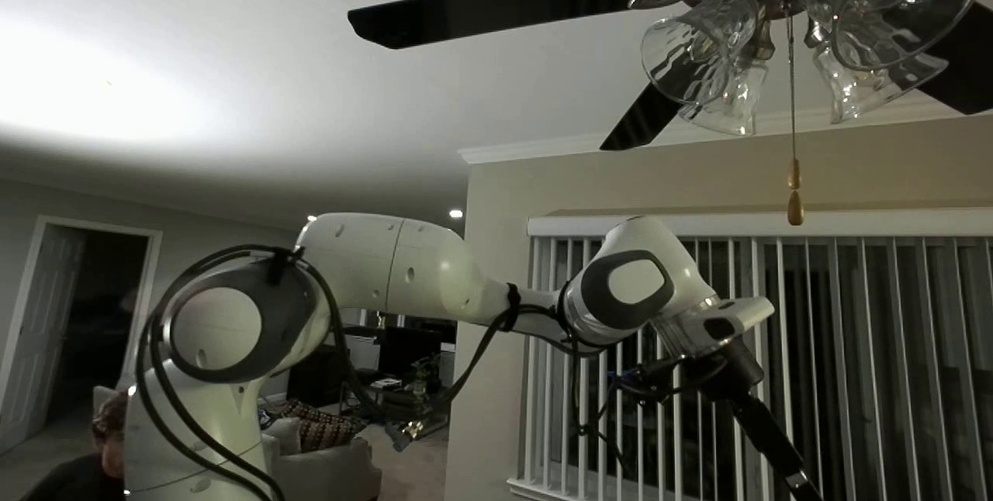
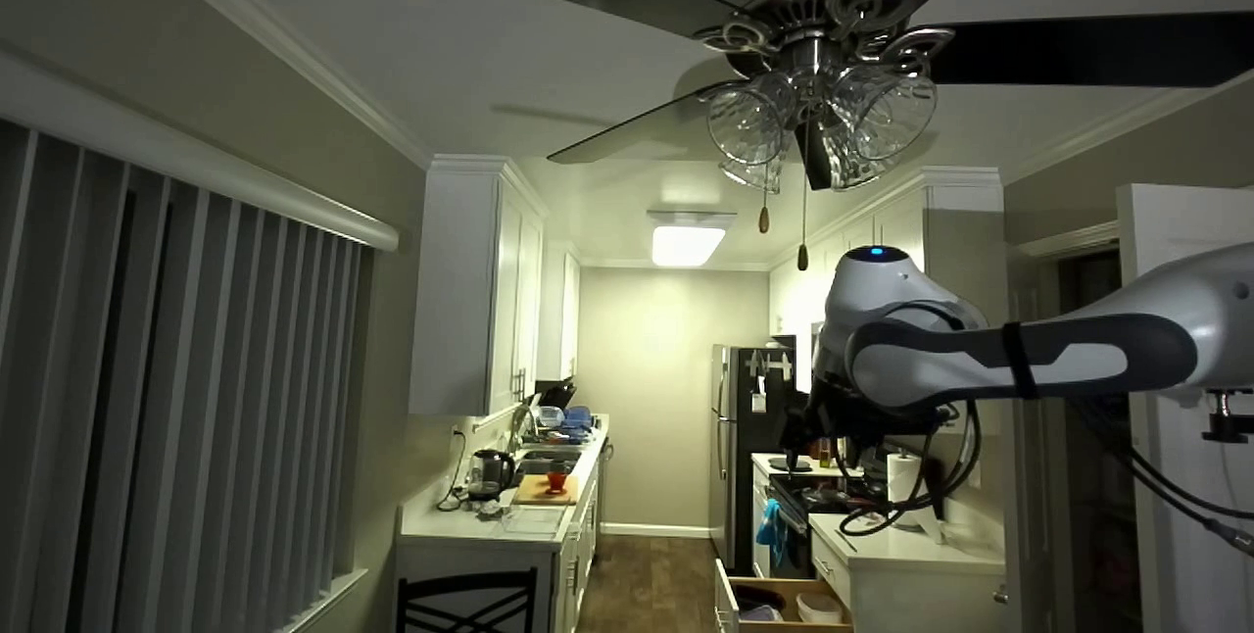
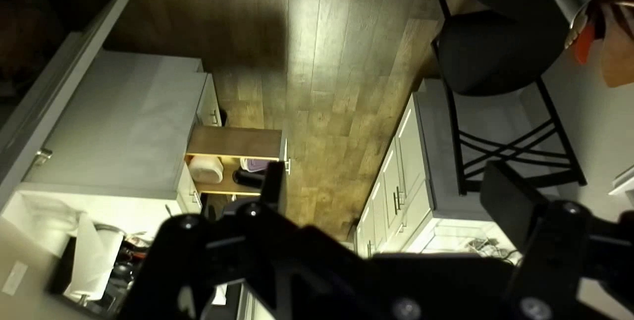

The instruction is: Turn off the lights

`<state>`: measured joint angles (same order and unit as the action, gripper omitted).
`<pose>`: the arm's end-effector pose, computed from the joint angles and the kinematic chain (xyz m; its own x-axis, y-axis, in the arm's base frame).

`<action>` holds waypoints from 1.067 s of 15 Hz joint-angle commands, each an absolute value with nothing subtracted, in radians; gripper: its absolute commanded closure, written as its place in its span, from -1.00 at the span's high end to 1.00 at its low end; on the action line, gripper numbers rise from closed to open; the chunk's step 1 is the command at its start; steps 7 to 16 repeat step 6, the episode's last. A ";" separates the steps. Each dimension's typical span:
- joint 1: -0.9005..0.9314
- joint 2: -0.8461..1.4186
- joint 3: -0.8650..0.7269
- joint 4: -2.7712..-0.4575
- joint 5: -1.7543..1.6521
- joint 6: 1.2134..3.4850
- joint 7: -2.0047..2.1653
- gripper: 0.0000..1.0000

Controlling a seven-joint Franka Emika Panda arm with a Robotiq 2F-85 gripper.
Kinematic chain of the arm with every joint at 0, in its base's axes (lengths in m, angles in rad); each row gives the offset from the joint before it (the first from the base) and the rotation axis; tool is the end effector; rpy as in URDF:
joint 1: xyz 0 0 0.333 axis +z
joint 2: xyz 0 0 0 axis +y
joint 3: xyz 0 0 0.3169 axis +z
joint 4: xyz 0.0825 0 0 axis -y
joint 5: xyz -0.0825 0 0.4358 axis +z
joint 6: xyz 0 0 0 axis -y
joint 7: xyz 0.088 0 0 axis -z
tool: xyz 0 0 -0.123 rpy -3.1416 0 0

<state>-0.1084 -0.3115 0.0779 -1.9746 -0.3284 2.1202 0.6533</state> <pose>0.5560 -0.0309 0.6334 0.7139 -0.4537 0.5333 -0.5492 -0.8354 0.0245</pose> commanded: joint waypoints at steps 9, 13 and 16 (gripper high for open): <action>-0.106 -0.309 0.074 -1.984 -0.315 2.118 0.652 1.00; -0.106 -0.309 0.074 -1.984 -0.315 2.118 0.652 1.00; -0.106 -0.309 0.074 -1.984 -0.315 2.118 0.652 1.00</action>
